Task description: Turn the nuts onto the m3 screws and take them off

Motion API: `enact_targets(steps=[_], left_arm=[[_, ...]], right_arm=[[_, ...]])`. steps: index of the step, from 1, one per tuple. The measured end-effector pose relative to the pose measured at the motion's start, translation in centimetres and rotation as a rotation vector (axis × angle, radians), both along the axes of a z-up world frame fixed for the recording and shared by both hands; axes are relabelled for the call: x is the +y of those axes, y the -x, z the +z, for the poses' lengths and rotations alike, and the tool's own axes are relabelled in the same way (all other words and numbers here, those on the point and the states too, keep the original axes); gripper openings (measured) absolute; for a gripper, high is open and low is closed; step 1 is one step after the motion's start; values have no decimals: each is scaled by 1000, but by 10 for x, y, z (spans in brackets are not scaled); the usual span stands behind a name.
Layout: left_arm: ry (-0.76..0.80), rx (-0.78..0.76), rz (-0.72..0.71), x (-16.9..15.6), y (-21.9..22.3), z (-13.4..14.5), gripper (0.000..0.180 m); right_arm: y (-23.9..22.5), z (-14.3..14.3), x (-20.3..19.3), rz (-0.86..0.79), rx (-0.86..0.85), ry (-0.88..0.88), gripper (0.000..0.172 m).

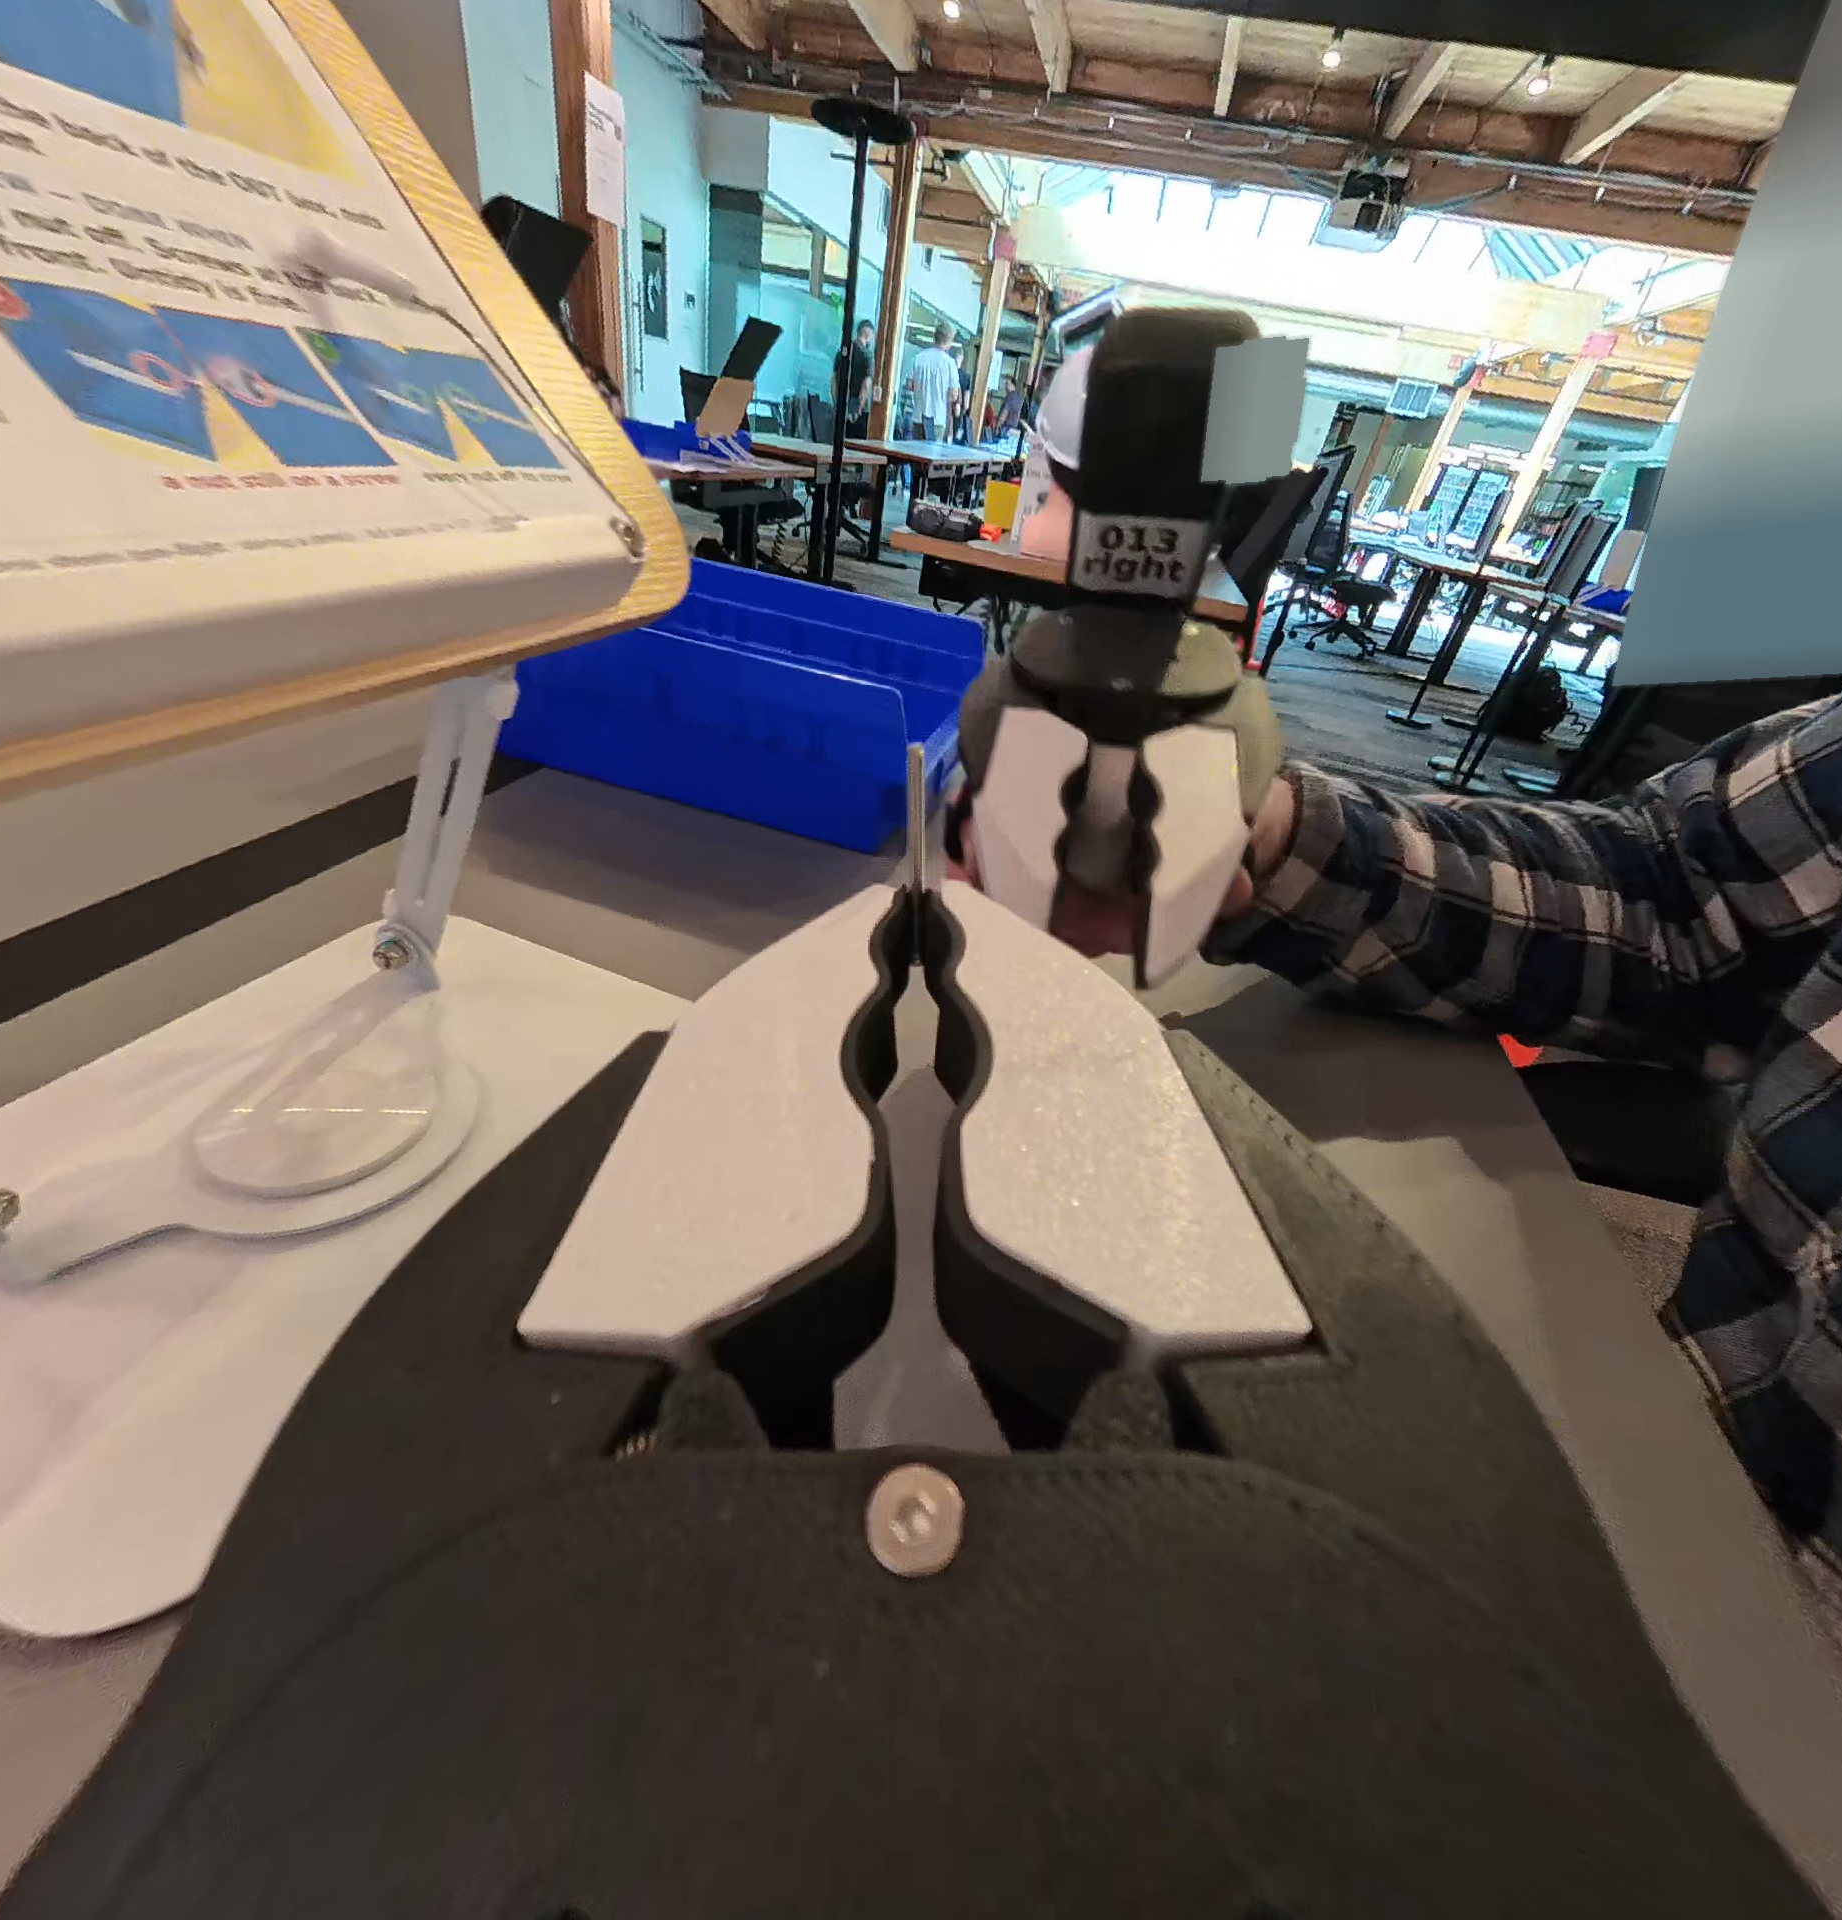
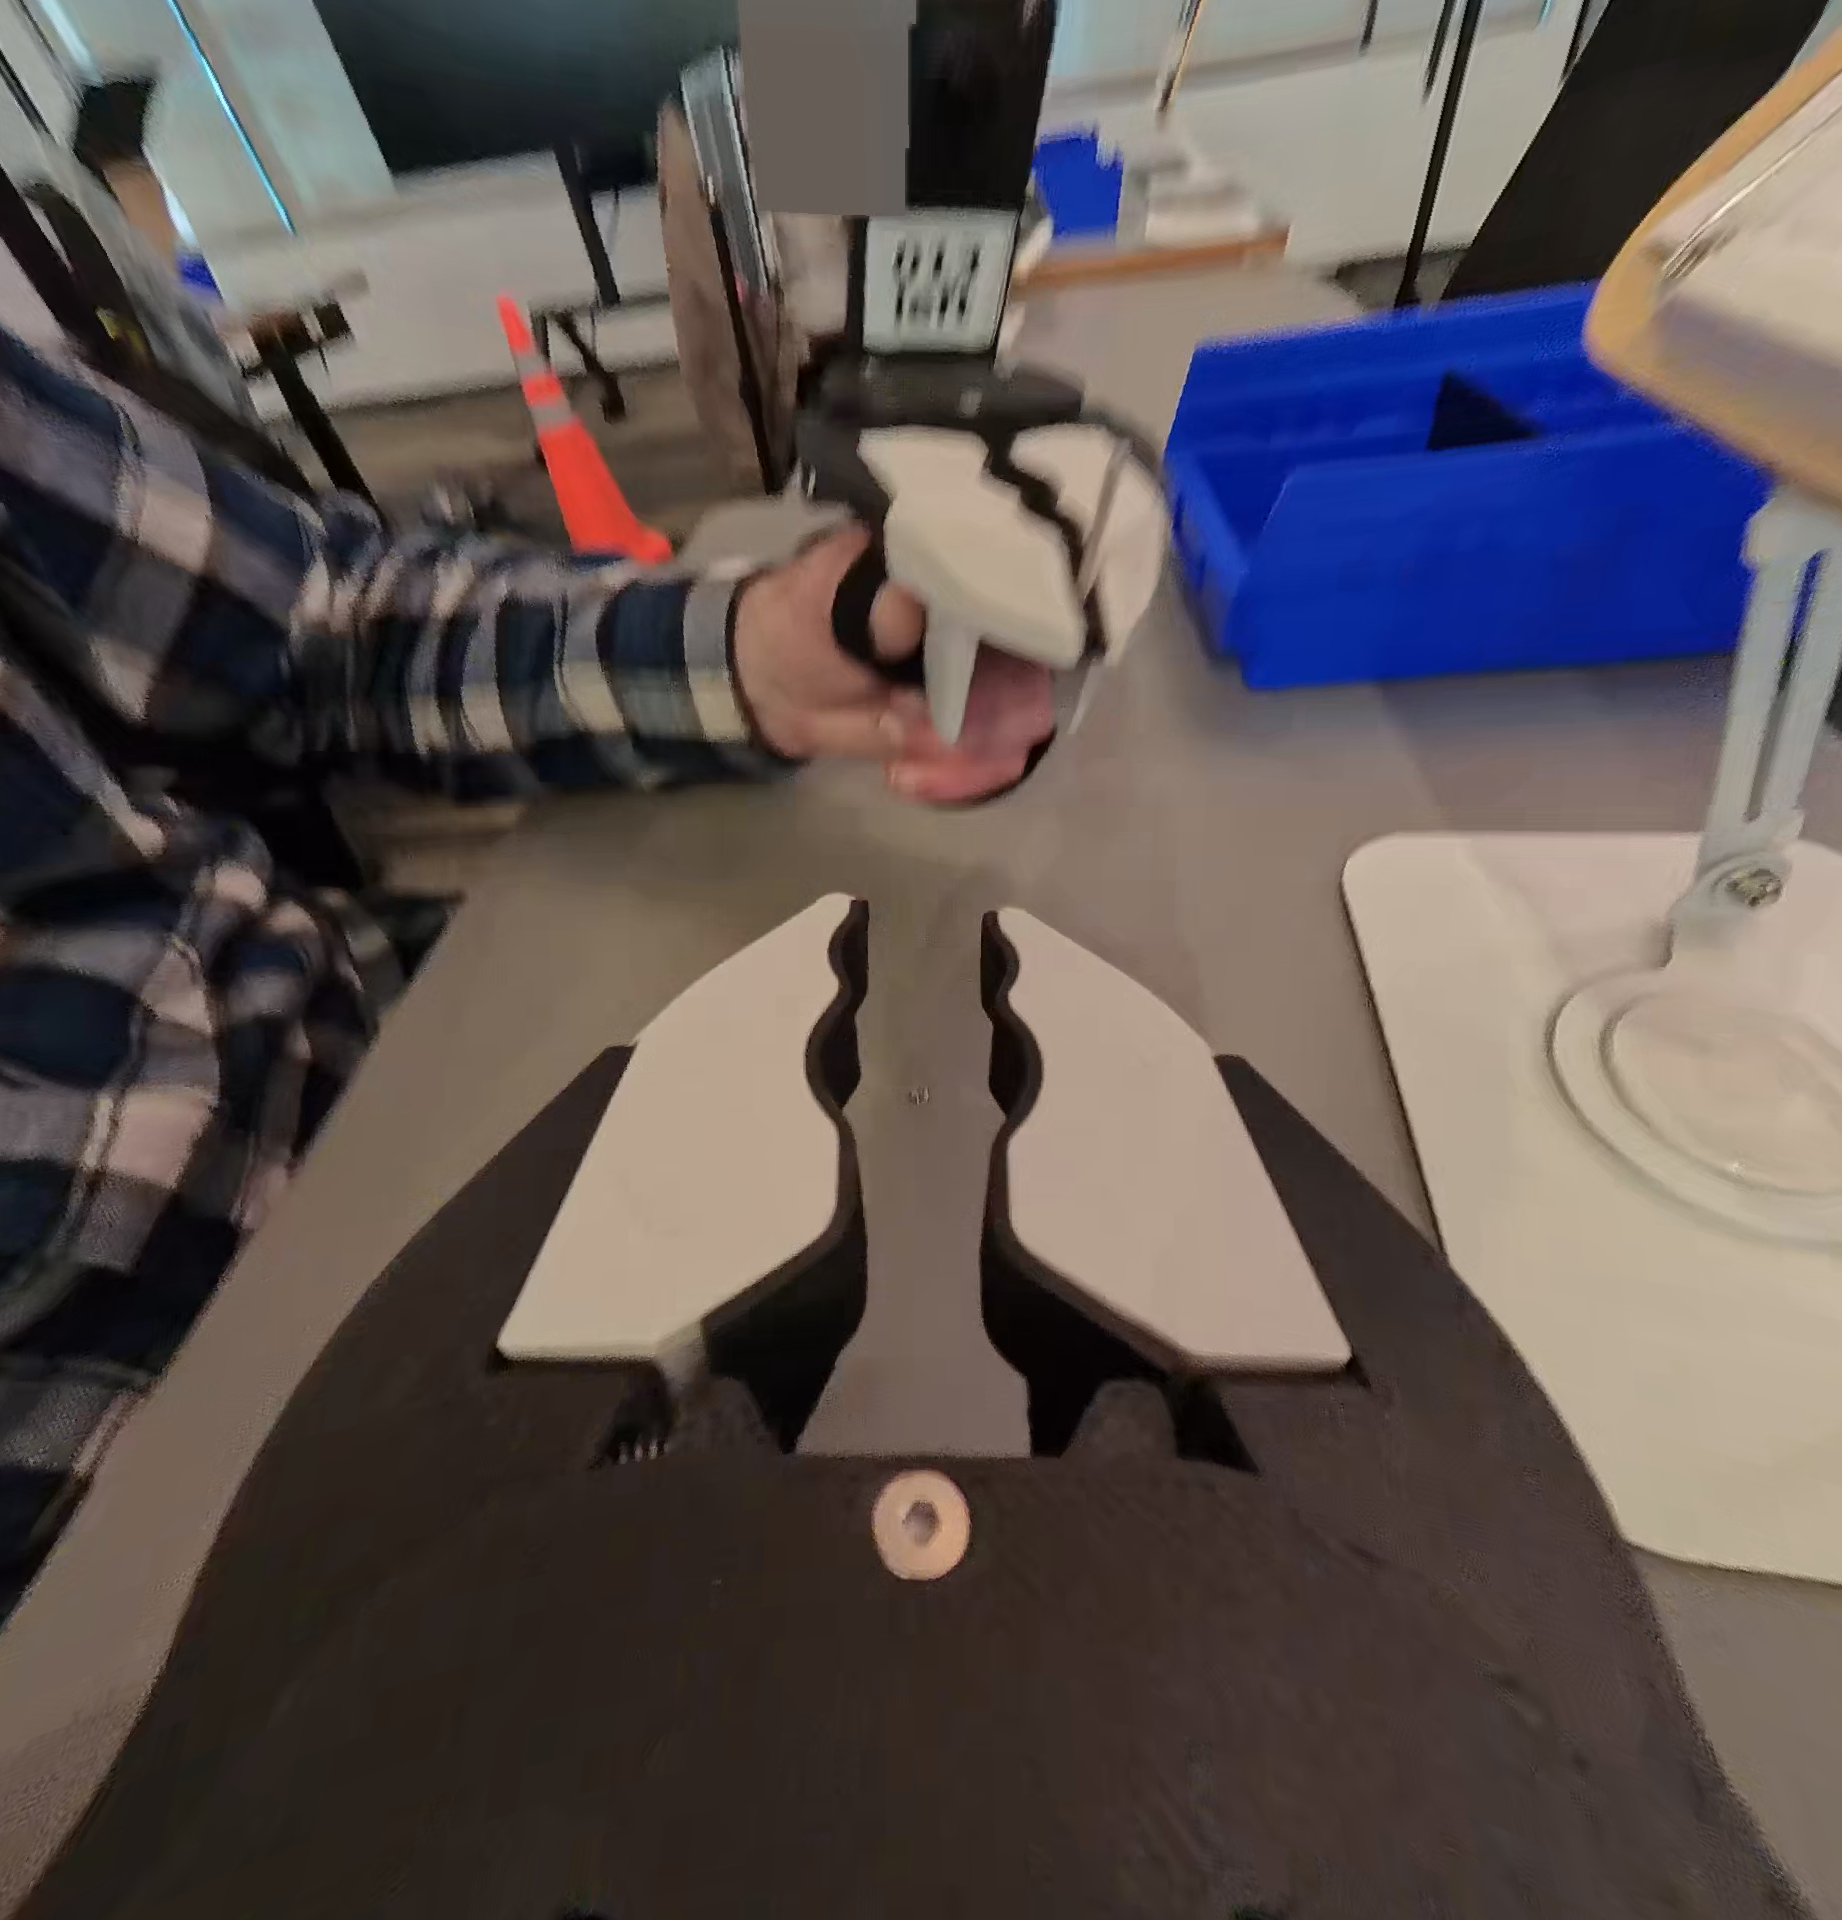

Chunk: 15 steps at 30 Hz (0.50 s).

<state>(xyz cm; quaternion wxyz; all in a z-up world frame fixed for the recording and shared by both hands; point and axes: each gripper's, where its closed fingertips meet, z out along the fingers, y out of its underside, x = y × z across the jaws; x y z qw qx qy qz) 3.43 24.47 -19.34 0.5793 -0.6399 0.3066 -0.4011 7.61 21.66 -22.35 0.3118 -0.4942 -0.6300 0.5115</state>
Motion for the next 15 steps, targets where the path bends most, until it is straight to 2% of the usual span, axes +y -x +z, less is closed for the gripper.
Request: enact_targets(steps=[3,7,15], left_arm=[[-13,-8,2,5,11,-4,1],[-11,-52,-8,10,22,-5,1],[-19,-74,-13,13,33,-5,1]], right_arm=[[5,-28,-12,45,-105,-67,27],[13,-62,-26,114,-234,-169,25],[23,-99,-27,117,-365,-234,23]])
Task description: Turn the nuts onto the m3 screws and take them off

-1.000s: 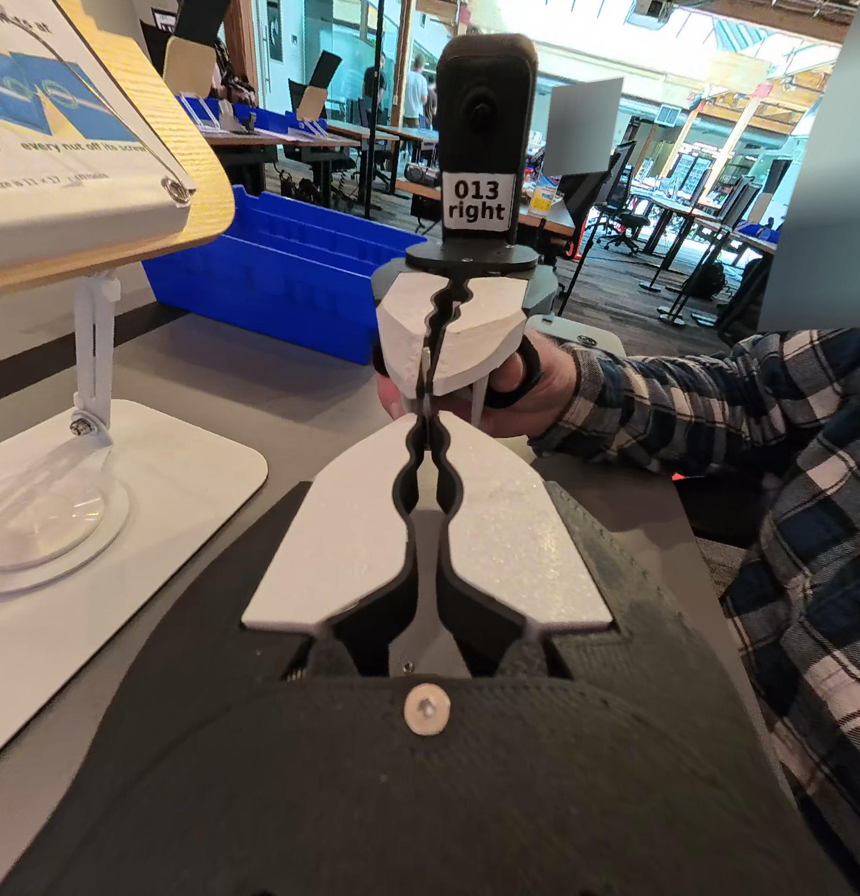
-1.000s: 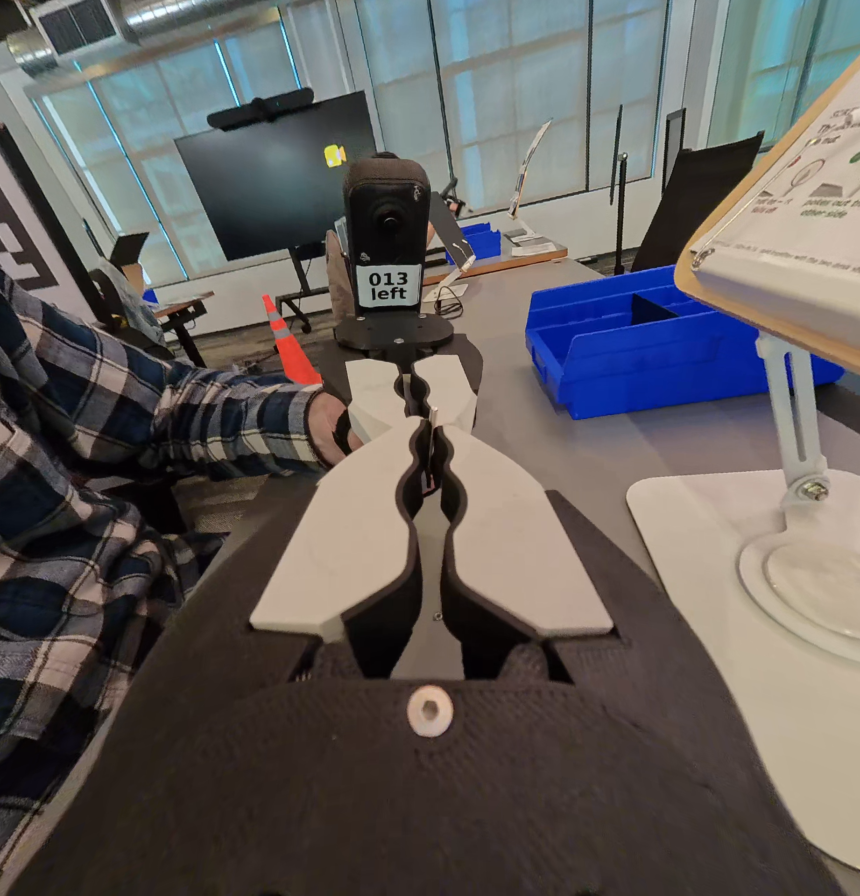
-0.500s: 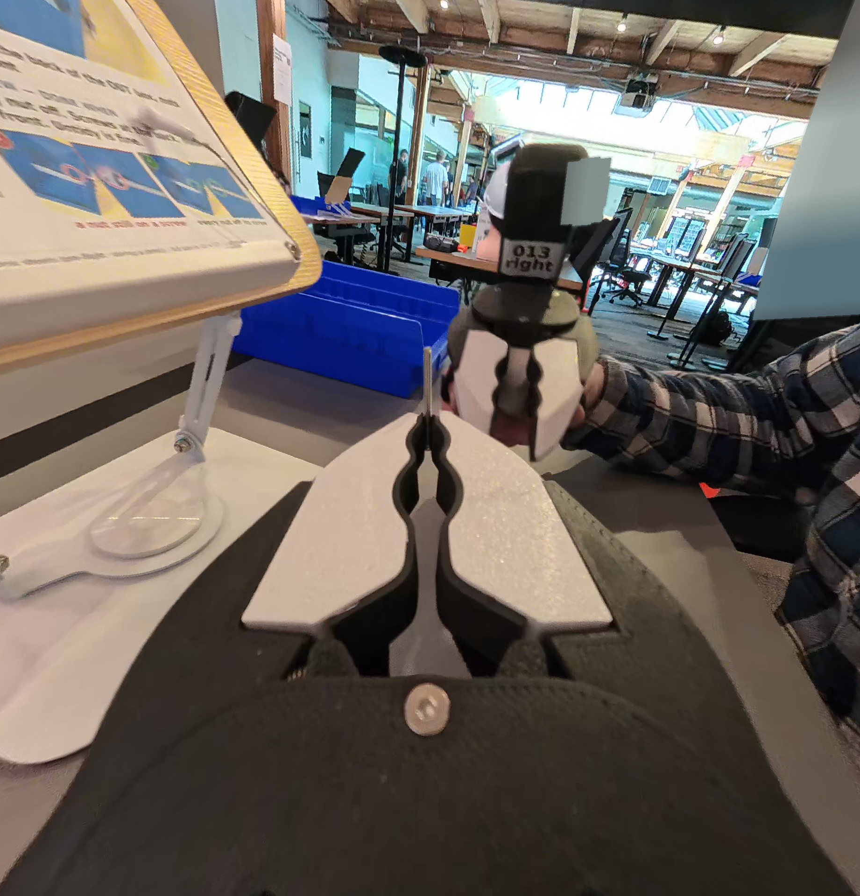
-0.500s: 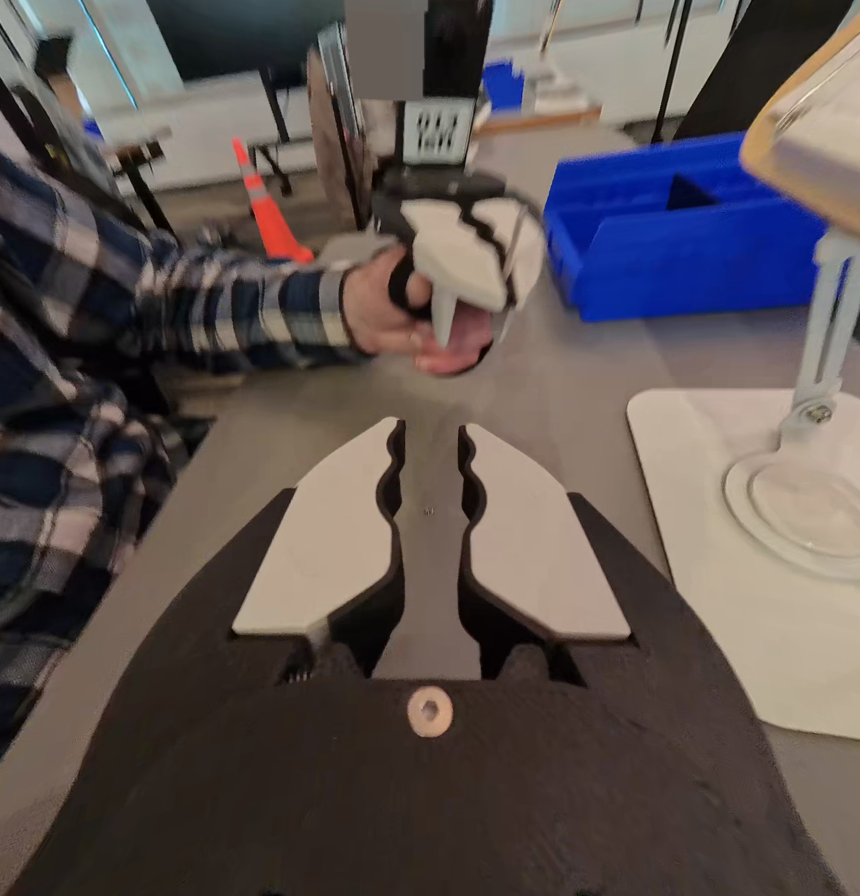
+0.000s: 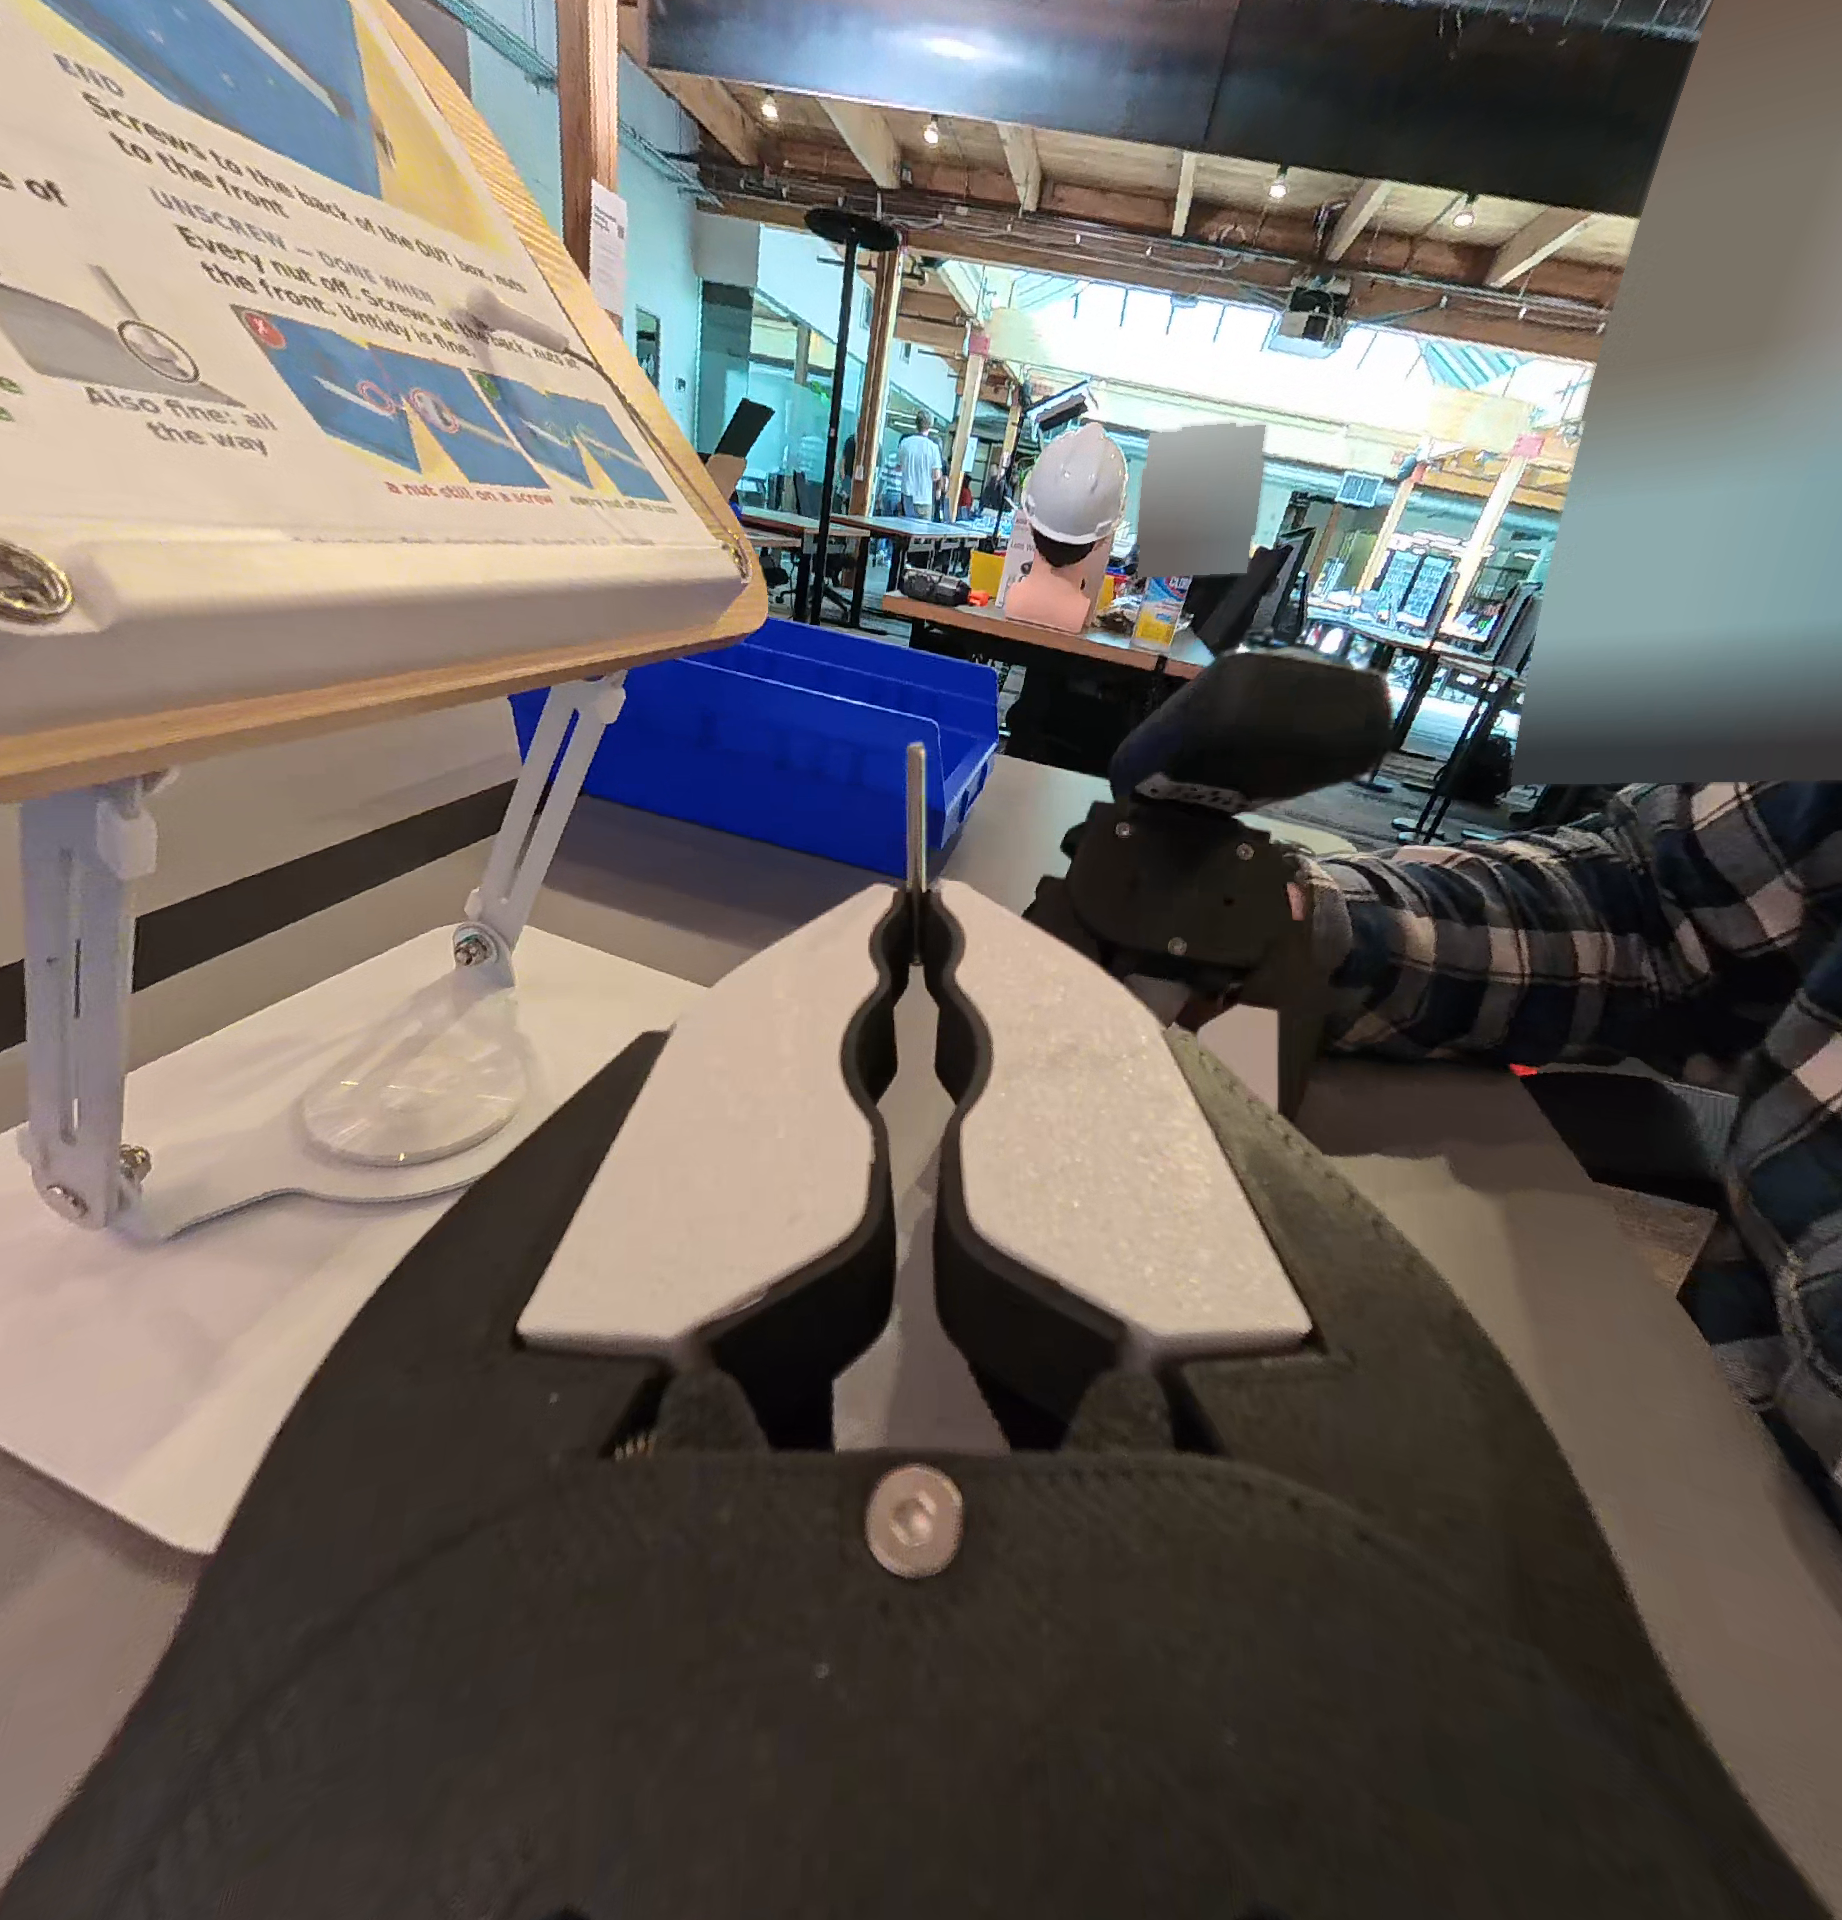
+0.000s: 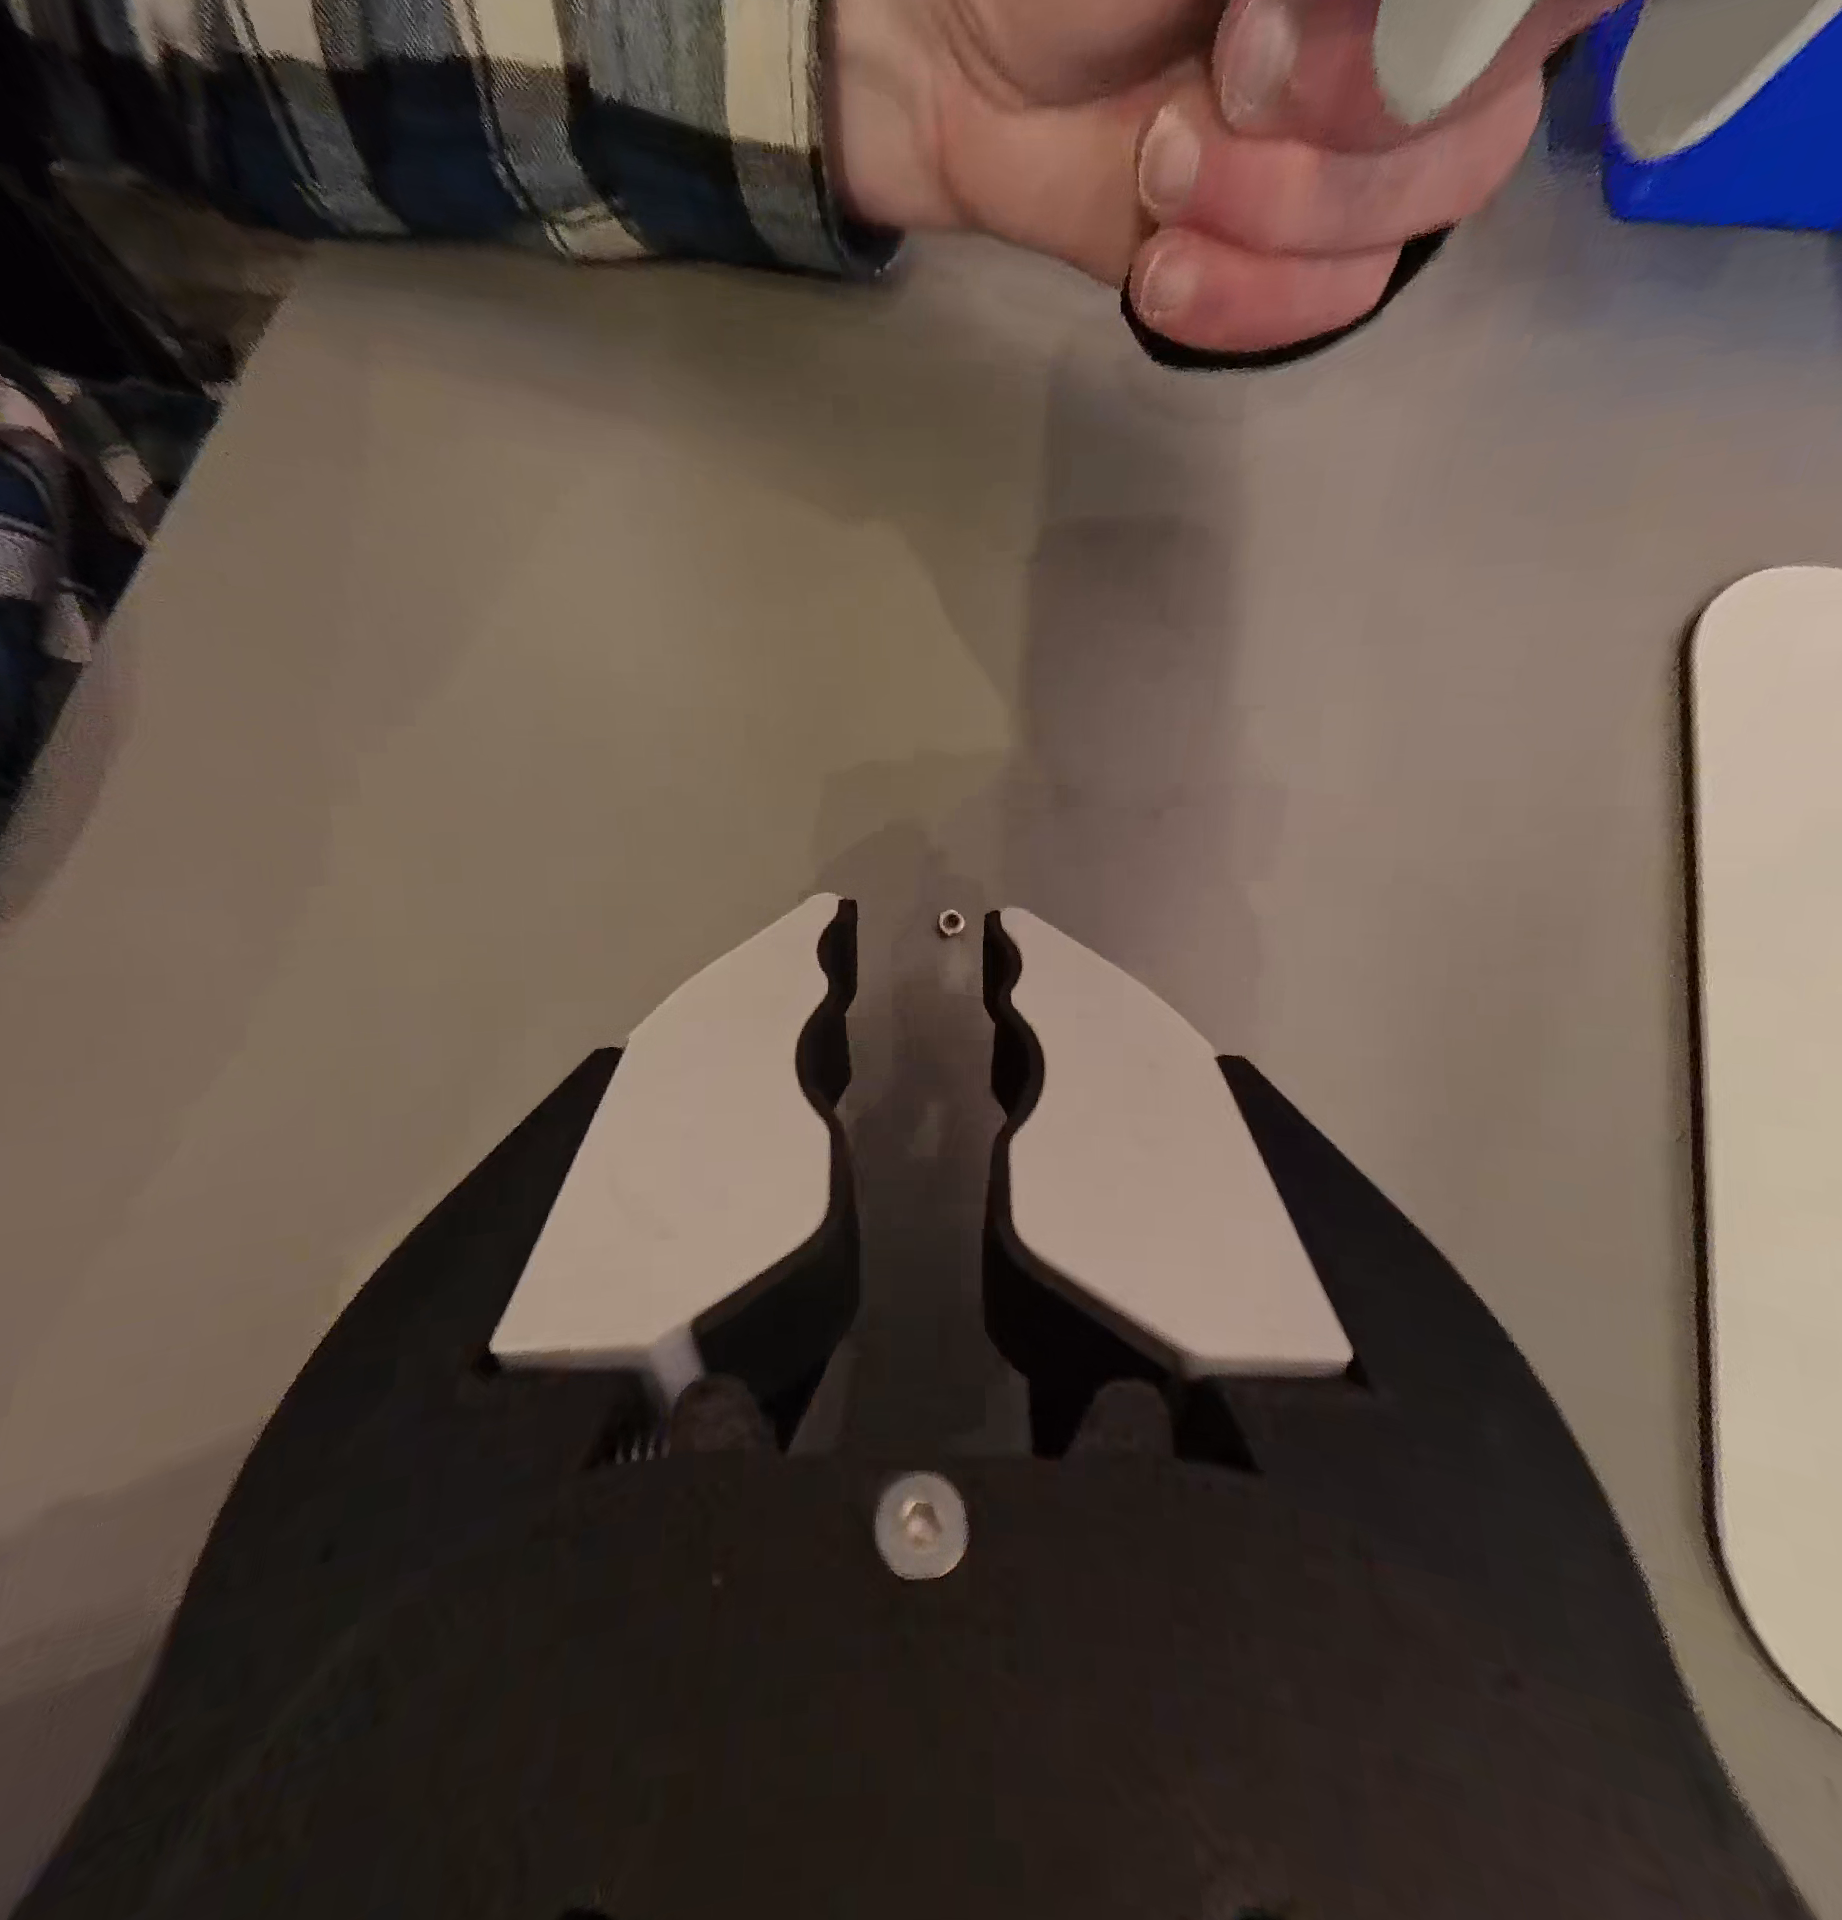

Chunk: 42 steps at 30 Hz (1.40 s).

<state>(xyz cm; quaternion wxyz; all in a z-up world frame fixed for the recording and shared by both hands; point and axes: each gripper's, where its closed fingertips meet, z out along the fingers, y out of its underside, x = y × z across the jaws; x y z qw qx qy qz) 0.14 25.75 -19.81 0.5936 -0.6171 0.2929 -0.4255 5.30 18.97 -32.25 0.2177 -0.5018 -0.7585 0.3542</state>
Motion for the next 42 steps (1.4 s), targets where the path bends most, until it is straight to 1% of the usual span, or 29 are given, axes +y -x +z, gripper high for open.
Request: enact_targets(steps=[5,9,16,20,33,37,42], left_arm=[[3,-2,-5,1,-1,-2,1],[11,-10,-5,2,0,-3,1],[21,-8,-10,2,3,-5,1],[23,-19,-10,2,4,-4,1],[22,-13,-18,1,4,-4,1],[24,-8,-18,1,3,-6,1],[29,-6,-24,1,2,-7,1]], right_arm=[[4,-10,1,-17,-57,-61,21],[5,-17,2,-11,-159,-126,18],[8,-18,3,-9,-255,-150,14],[9,-18,2,-8,-257,-160,6],[8,-18,4,-4,-241,-202,5],[7,-18,4,0,-245,-184,5],[6,-18,2,13,-259,-151,10]])
